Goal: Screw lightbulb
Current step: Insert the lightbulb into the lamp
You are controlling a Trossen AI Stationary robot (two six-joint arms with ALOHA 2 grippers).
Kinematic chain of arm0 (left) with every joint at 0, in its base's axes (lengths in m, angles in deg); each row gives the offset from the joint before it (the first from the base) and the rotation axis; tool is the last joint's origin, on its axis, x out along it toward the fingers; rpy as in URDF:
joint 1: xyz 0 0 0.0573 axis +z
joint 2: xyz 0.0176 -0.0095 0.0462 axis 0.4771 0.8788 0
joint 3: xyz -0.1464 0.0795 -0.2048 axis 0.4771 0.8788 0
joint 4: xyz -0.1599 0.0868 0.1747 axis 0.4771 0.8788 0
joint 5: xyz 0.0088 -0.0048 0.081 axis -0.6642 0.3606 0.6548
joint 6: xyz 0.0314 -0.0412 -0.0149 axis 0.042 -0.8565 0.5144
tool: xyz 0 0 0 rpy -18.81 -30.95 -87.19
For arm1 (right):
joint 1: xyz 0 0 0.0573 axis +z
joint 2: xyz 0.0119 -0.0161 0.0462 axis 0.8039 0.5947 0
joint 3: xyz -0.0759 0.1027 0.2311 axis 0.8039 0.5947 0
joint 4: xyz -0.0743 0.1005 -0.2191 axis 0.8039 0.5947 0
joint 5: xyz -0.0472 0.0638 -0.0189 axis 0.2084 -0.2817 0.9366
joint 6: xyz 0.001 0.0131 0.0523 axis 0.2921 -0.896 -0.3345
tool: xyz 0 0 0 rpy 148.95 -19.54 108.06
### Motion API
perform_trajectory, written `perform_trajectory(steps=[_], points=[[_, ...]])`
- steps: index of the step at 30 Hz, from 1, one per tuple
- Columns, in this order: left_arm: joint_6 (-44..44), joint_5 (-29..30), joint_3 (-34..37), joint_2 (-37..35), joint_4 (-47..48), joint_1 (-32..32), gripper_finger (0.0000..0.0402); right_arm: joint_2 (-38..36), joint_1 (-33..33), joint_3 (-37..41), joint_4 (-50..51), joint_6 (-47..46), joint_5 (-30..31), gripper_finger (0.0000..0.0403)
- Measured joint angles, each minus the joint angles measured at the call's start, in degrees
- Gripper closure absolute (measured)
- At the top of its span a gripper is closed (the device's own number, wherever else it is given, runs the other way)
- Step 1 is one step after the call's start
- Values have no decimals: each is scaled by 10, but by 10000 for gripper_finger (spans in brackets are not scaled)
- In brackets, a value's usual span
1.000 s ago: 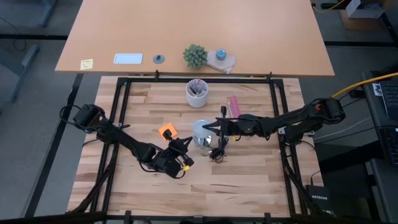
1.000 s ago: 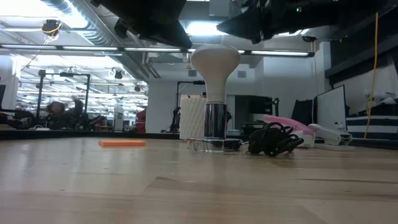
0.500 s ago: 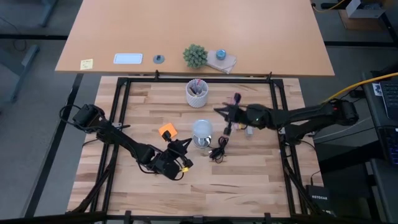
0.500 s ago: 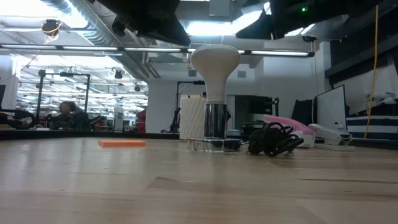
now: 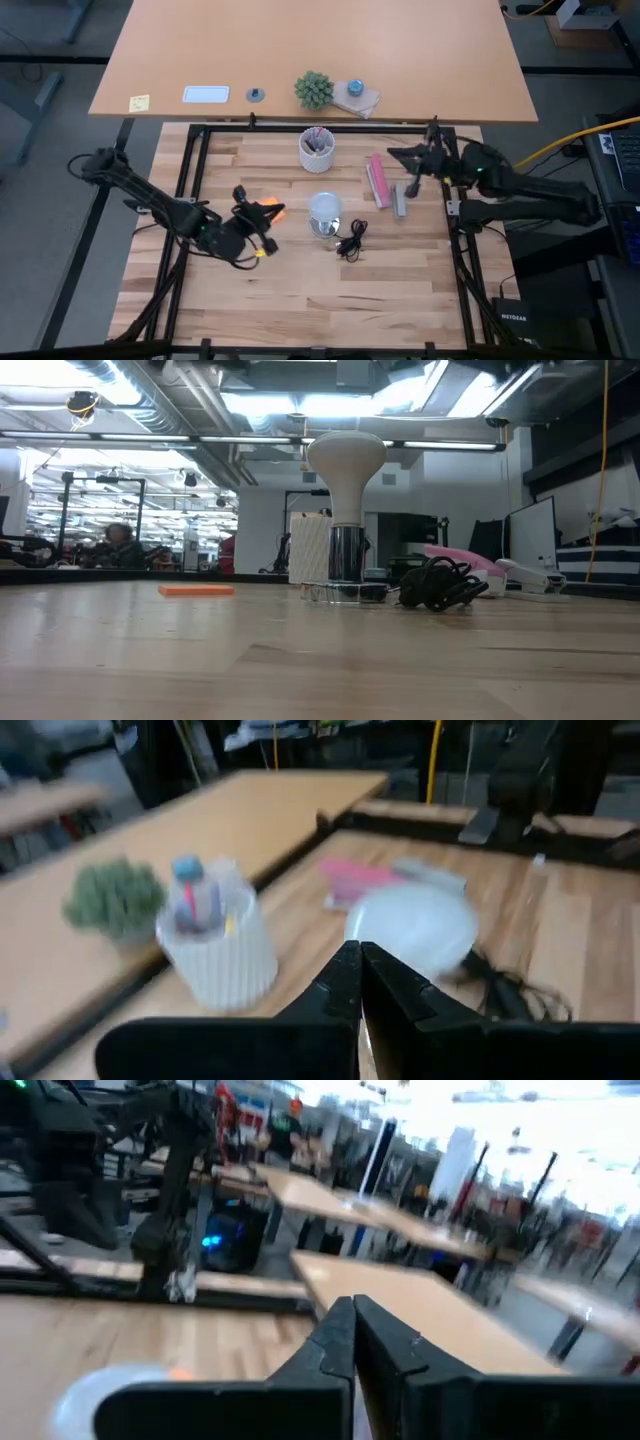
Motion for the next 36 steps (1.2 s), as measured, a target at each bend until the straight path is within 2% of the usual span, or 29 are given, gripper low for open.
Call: perform_trajectory(steps=[3,6,11,14,20,23,26,31,36], points=[[-57,-28,89,-17,-47,11,400,-24,-23,39,26,-23,-67,394],[-59,-82,190,-18,-206,25,400,-18,-45,94,-33,-24,-162,394],[84,-245,323,-18,-586,50,400,42,-82,161,-234,-72,-290,394],[136,-311,361,-18,-730,73,400,100,-104,167,-296,-118,-322,394],[106,-322,366,-7,-744,130,400,246,-127,167,-391,-161,-326,394],[100,-354,358,15,-742,142,400,306,-134,162,-441,-176,-325,394],[94,-373,341,50,-742,142,400,356,-135,145,-450,-188,-325,394],[90,-375,298,122,-743,137,400,416,-134,110,-450,-193,-346,394],[104,-379,254,179,-747,131,400,430,-134,94,-450,-193,-352,394]])
